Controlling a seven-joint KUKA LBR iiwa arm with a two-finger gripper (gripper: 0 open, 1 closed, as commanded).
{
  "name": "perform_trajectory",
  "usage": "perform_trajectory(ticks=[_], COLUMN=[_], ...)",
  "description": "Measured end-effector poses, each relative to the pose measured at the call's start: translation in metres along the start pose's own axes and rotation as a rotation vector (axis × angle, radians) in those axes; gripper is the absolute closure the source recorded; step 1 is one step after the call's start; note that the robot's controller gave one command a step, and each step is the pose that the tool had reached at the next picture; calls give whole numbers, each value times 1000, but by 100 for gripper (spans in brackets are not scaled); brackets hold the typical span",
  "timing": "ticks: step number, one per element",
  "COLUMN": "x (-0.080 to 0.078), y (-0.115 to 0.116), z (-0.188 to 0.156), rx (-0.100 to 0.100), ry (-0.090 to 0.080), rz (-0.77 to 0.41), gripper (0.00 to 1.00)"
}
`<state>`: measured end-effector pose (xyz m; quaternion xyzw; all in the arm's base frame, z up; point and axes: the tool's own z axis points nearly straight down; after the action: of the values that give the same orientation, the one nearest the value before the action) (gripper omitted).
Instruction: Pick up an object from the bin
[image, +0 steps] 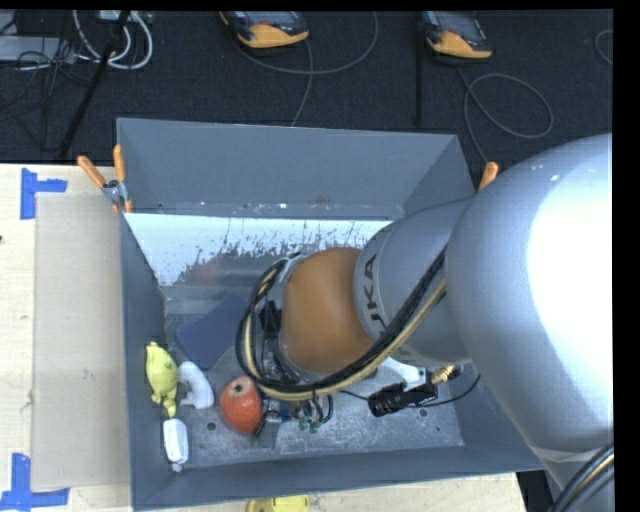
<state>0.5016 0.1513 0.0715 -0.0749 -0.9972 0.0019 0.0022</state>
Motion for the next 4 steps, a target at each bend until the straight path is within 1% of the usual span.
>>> perform_trajectory(ticks=[1, 2, 3, 4], x=[-3, 8, 12, 12], y=[14, 23, 25, 25], z=[0, 2, 2, 2], rx=[-5, -4, -4, -4], ry=[-6, -3, -1, -1], rz=[-5, 10, 17, 18], gripper=[100, 0, 100, 100])
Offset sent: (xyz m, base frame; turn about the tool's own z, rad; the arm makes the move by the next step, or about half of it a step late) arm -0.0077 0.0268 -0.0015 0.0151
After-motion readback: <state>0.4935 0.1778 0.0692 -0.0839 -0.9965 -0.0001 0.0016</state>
